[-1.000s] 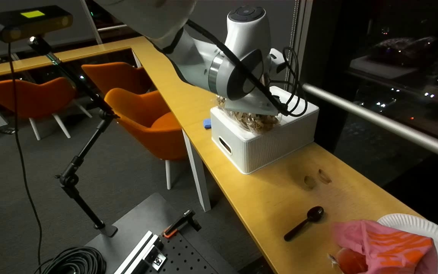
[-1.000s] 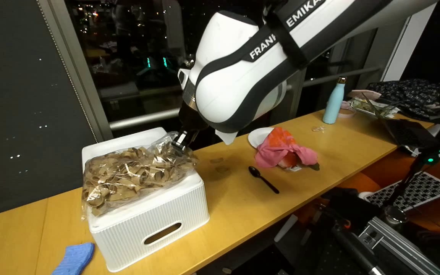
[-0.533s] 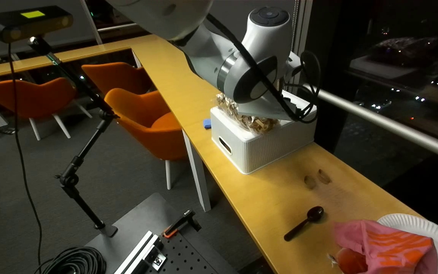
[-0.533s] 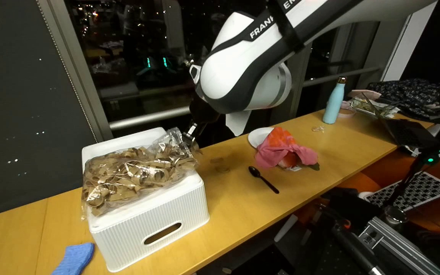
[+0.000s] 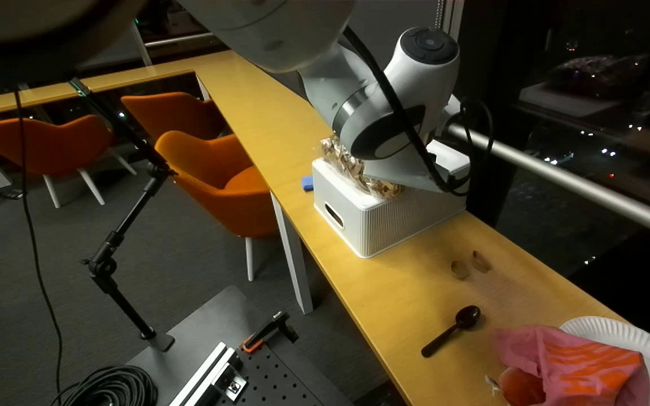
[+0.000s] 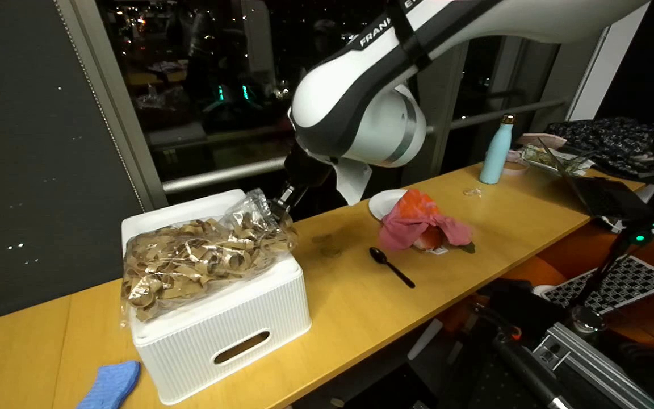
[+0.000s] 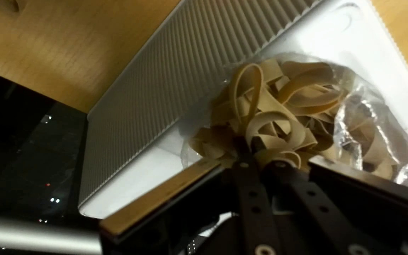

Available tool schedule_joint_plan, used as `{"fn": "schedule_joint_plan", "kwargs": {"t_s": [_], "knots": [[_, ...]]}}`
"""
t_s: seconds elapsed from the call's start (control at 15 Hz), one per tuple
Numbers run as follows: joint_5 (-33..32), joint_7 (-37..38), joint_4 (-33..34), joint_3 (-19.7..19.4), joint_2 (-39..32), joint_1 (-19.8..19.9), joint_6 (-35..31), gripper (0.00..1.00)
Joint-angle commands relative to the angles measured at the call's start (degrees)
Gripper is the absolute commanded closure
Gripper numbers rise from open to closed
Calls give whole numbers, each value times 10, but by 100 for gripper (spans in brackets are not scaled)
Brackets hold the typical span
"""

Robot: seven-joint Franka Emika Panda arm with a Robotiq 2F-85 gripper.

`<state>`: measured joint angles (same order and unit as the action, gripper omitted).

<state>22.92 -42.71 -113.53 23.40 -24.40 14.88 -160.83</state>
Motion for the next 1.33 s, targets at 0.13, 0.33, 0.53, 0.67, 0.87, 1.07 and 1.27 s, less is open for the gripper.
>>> {"fn": "schedule_joint_plan", "kwargs": {"t_s": [0.13, 0.33, 0.53, 0.67, 0.87, 1.07, 1.27], "knots": [[66, -73, 42, 36, -30, 35, 35, 99], [83, -87, 54, 34, -34, 28, 55, 99], [85, -92, 68, 27, -39, 14, 69, 99], [77, -86, 86, 20, -50, 1, 75, 99], [71, -79, 110, 15, -69, -13, 82, 99], [73, -77, 123, 17, -80, -17, 84, 99], [73, -74, 123, 18, -78, -16, 85, 68]]}}
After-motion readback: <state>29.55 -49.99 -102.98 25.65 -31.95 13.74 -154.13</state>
